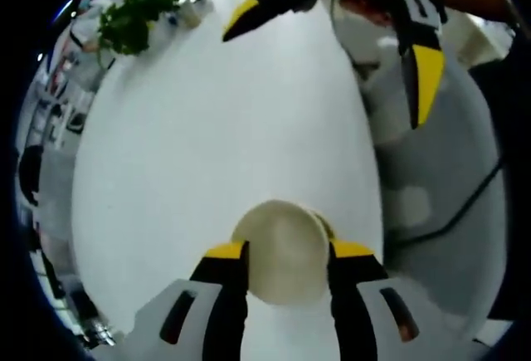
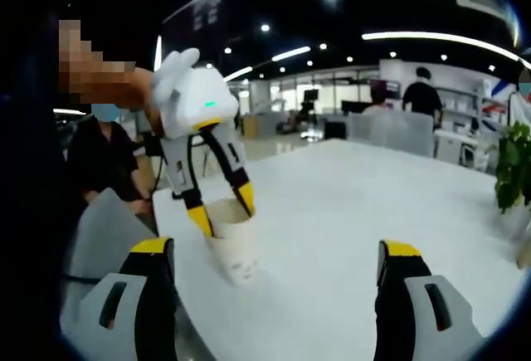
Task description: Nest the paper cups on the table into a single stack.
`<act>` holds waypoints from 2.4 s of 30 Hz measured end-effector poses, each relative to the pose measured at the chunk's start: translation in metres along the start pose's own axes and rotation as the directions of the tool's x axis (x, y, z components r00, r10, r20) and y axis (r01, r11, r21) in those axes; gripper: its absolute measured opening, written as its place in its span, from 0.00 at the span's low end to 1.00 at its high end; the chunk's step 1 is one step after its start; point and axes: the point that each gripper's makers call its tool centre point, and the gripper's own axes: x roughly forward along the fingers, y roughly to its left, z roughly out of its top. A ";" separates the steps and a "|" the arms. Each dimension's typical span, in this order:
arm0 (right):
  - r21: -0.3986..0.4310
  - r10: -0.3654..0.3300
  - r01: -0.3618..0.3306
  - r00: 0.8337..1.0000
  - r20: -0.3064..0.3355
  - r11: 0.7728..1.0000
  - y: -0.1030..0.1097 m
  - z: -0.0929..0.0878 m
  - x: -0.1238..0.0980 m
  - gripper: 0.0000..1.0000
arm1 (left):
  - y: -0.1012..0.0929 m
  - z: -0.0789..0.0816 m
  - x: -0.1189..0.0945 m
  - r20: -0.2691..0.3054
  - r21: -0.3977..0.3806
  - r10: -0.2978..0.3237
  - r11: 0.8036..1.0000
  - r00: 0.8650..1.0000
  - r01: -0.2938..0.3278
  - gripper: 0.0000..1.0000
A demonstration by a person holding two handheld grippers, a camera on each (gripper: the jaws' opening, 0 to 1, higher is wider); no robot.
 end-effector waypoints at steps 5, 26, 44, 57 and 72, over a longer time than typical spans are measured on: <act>-0.004 0.010 -0.010 1.000 0.001 1.000 0.004 0.002 0.004 1.00 | 0.005 0.001 -0.001 -0.005 0.023 0.031 0.999 1.000 -0.031 0.38; -0.007 0.021 -0.021 1.000 -0.001 1.000 0.006 0.004 0.007 1.00 | 0.003 0.003 -0.010 0.018 0.008 -0.004 1.000 1.000 0.004 0.54; -0.020 -0.009 0.010 0.999 0.036 1.000 -0.014 0.026 0.002 1.00 | 0.042 0.001 -0.058 0.389 -0.304 0.152 0.952 0.908 -0.029 0.79; -0.065 0.012 -0.009 0.998 0.056 0.998 -0.019 0.044 0.012 1.00 | 0.053 -0.038 -0.083 0.534 -0.432 0.320 0.899 0.783 -0.073 0.99; -0.119 0.062 -0.059 0.998 0.023 0.991 -0.012 0.032 0.034 1.00 | 0.041 -0.072 -0.059 0.568 -0.509 0.393 0.858 0.723 -0.068 0.99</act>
